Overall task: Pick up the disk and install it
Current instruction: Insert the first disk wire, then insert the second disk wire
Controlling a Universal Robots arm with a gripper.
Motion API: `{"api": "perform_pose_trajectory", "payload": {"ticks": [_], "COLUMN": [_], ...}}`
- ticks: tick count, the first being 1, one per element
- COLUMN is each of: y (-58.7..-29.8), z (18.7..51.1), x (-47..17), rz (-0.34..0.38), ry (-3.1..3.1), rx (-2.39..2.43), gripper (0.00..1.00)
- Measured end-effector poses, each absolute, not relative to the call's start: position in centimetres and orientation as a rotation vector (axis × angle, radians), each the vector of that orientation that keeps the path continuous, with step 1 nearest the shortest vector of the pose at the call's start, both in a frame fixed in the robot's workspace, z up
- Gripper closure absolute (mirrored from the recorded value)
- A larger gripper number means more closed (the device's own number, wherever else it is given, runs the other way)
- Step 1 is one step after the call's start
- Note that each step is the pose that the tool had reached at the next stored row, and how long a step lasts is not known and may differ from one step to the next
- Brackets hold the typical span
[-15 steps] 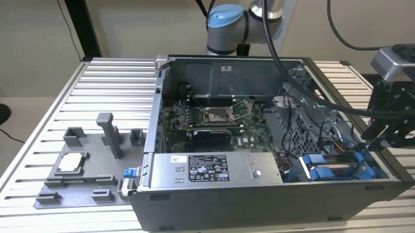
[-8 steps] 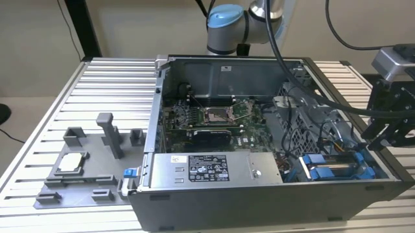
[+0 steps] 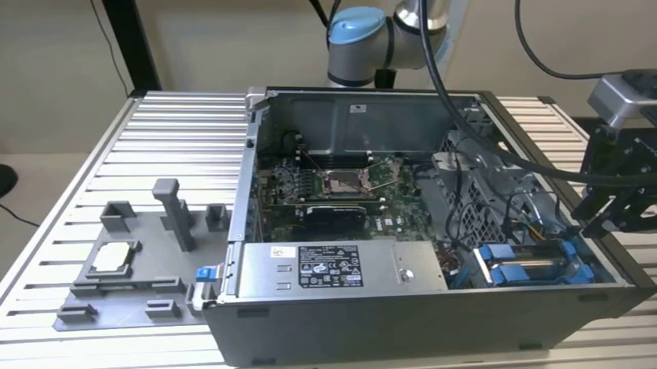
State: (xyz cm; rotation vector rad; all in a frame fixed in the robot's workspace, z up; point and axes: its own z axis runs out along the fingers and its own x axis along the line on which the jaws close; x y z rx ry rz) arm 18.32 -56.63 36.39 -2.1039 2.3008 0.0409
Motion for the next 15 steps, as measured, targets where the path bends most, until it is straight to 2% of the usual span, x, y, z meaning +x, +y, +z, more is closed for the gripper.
{"api": "perform_pose_trajectory", "payload": {"ticks": [15], "y": [-56.57], "z": [36.17], "x": [18.53], "rz": [0.070], "ry": [2.266], "rx": [-2.170], "gripper": [0.00]}}
